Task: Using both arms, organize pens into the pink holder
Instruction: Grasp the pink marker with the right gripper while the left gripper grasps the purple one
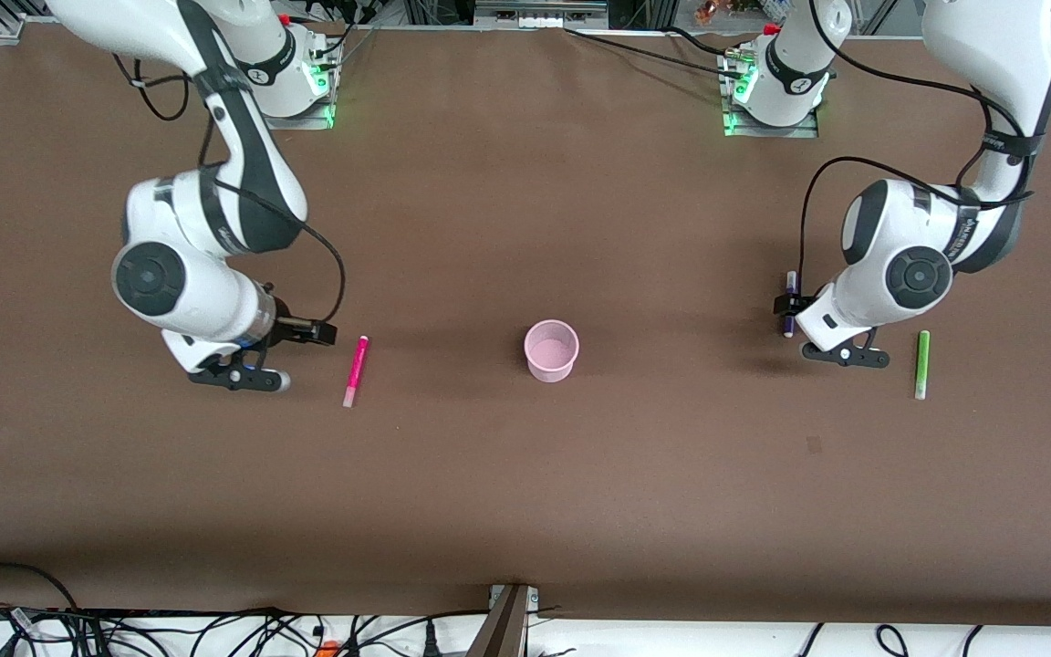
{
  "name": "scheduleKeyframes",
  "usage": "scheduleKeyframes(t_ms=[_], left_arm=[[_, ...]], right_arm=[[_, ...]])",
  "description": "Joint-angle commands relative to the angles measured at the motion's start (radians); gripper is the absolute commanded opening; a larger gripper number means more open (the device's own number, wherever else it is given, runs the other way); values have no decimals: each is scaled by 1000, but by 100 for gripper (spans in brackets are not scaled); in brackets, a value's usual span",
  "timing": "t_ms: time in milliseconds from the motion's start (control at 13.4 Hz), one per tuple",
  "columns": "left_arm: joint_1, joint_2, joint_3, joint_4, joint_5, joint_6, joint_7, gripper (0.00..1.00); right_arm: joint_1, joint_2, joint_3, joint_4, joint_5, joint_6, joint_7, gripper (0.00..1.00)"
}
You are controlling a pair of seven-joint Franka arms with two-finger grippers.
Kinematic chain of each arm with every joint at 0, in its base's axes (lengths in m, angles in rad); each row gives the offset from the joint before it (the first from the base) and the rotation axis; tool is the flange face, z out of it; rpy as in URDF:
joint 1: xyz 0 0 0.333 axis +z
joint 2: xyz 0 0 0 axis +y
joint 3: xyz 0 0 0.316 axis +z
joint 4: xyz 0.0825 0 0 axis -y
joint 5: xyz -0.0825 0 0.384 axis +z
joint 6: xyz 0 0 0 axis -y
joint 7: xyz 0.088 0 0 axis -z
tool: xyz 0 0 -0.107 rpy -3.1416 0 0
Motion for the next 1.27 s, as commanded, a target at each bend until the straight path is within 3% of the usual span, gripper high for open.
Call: scheduleKeyframes(t_ms=[0, 224, 448, 523, 598, 822, 1046, 1121, 1195], left_arm=[[0, 29, 2, -88, 26, 186, 10, 100], [17, 83, 2, -92, 158, 274, 10, 100], [17, 95, 2, -92, 158, 279, 9, 100], [17, 97, 2, -93, 158, 277, 9, 87], [17, 97, 2, -93, 158, 270, 10, 66], [15, 91, 0, -92, 158, 225, 9, 42], [0, 85, -1, -83, 158, 147, 9, 8], [1, 83, -13, -80, 158, 147, 10, 0], [1, 83, -14, -76, 160, 147, 10, 0]], right_arm=[[12, 57, -3, 7, 103, 29, 27, 100], [41, 103, -3, 1, 111, 69, 84, 100], [63, 150, -4, 6, 113, 133, 101, 100], [70, 164, -4, 6, 114, 152, 101, 100], [75, 178, -3, 6, 114, 175, 101, 99], [77, 207, -3, 0, 114, 221, 101, 97], [75, 235, -4, 0, 114, 256, 99, 91], [75, 238, -4, 0, 113, 263, 98, 87], [72, 238, -4, 0, 114, 266, 96, 83]])
